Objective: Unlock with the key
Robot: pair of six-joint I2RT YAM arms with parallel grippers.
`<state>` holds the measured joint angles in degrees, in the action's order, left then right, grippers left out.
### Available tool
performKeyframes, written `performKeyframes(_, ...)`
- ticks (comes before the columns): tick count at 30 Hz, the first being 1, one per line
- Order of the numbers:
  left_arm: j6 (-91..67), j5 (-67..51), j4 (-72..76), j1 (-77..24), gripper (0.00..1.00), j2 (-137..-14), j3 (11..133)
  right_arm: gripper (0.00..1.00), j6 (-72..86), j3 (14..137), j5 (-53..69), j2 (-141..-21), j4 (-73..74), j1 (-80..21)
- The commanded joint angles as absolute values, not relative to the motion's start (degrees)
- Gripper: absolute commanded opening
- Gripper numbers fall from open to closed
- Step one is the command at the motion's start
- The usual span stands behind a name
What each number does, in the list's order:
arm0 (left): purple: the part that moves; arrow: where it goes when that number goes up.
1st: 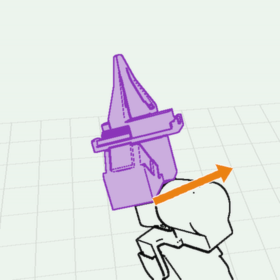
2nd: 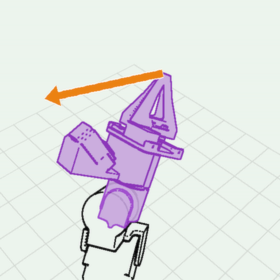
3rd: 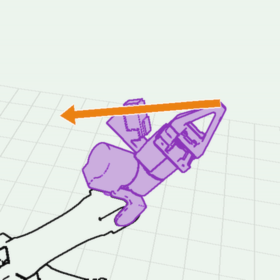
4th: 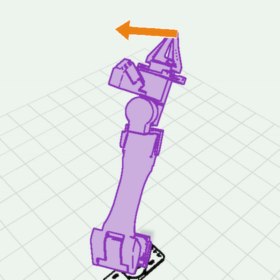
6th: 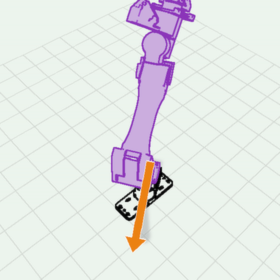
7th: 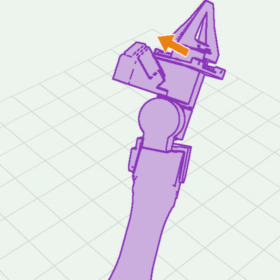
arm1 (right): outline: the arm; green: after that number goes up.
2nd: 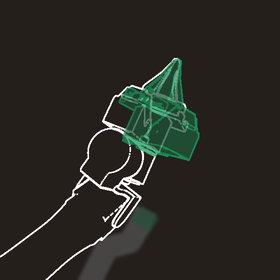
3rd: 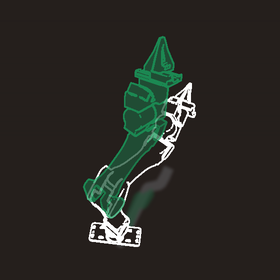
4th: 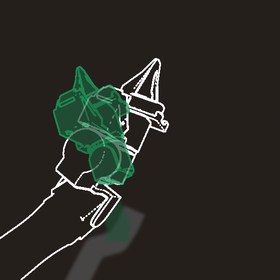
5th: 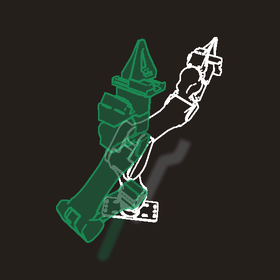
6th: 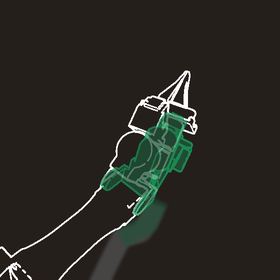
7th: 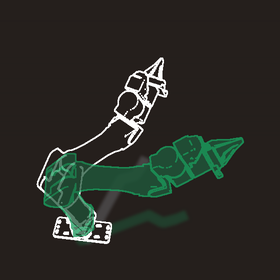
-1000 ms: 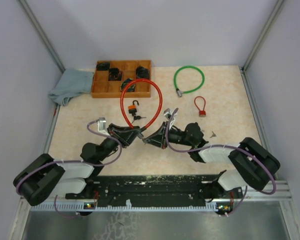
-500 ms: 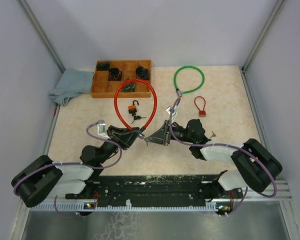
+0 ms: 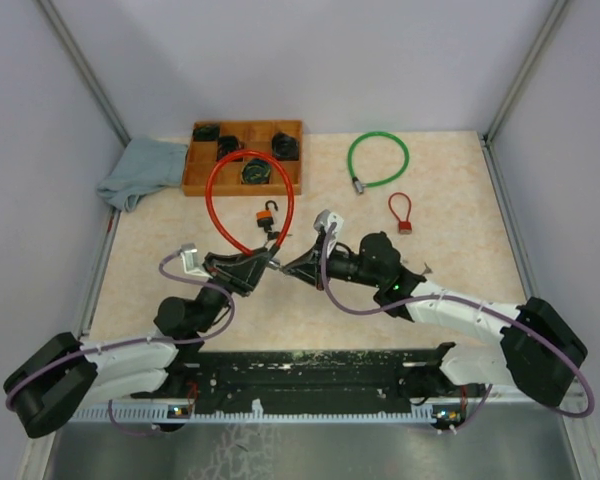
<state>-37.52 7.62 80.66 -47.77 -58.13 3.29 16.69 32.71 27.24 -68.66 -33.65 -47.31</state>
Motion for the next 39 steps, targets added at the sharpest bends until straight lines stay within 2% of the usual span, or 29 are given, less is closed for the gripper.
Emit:
performKeyframes(1, -37.1, 10.58, 73.16, -49.04, 0.0, -55.44, 4.37, 0.0, 1.68, 36.56, 19.93, -66.97, -32.59, -49.09)
performKeyframes(4, -38.98, 12.12, 72.74, -49.12, 0.0, -54.48, 3.88, 0.0, 2.86, 37.0, 20.32, -66.99, -33.39, -49.06)
performKeyframes(8, -40.77, 15.29, 71.35, -49.11, 0.0, -53.34, 3.31, 0.32, 1.58, 34.59, 20.62, -66.36, -36.06, -49.05)
performKeyframes(10, -42.45, 17.48, 69.53, -49.14, 0.0, -52.41, 3.13, 0.4, -0.45, 33.36, 21.22, -66.0, -36.31, -49.13)
performKeyframes(12, -43.98, 19.61, 67.17, -49.17, 0.0, -51.4, 3.39, 0.43, -3.12, 32.13, 21.22, -65.84, -36.39, -49.32)
performKeyframes(19, -46.85, 24.81, 60.83, -49.18, 0.0, -49.33, 4.71, 0.49, -22.86, 27.93, 14.38, -64.81, -37.64, -56.96)
performKeyframes(29, -50.64, 26.05, 58.02, -49.16, 0.0, -49.7, 5.19, 0.49, -31.59, 28.84, 1.0, -73.13, -45.18, -66.2)
performKeyframes(39, -51.32, 25.6, 55.98, -49.15, 0.0, -46.88, 4.62, 0.47, -33.73, 30.17, -4.36, -79.48, -50.42, -67.65)
